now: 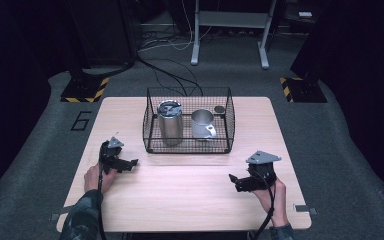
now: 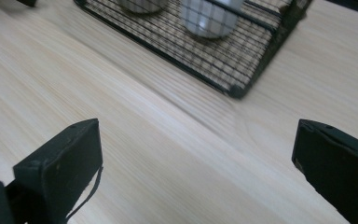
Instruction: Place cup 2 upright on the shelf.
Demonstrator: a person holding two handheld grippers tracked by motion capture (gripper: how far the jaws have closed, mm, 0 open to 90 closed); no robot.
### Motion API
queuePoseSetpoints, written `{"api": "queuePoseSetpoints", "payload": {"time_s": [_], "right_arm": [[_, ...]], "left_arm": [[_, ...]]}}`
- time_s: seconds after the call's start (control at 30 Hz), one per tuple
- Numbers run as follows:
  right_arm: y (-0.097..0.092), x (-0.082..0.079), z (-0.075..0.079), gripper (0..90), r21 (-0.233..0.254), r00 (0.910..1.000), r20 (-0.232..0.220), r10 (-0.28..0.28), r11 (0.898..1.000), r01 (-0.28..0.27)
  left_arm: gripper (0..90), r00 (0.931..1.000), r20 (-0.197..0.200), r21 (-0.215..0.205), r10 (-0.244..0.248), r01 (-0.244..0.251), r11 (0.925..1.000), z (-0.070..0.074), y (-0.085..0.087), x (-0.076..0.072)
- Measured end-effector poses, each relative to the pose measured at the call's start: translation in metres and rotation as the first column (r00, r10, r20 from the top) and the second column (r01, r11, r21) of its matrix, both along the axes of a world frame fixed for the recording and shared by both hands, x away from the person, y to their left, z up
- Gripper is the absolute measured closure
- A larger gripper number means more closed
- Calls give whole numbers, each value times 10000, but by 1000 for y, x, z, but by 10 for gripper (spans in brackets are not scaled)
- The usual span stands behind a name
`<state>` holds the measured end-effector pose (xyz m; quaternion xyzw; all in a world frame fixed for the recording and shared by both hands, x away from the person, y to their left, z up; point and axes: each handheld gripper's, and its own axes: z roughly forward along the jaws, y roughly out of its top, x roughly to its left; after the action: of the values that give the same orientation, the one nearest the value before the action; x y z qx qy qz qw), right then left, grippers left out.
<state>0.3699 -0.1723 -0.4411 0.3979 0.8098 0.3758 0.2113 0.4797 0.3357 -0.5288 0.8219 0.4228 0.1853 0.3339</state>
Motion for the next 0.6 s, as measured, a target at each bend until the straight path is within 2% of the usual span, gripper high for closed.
{"api": "queuePoseSetpoints", "payload": {"time_s": [0.13,0.33,0.47,0.6], "right_arm": [[-18,-5,-22,13,119,9986,-188,-496,9987,498],[-44,-6,-56,9,187,9891,-683,-1306,9911,1321],[-59,-5,-71,1,305,9804,-843,-1782,9830,1813],[-68,-2,-83,0,207,9747,-952,-2021,9786,2049]], "left_arm": [[0,10000,20,23,17,-17,10000,0,0,0],[0,10000,7,6,9,-9,10000,0,0,0],[0,10000,9,4,11,-11,10000,0,0,0],[0,10000,11,17,4,-4,10000,0,0,0]]}}
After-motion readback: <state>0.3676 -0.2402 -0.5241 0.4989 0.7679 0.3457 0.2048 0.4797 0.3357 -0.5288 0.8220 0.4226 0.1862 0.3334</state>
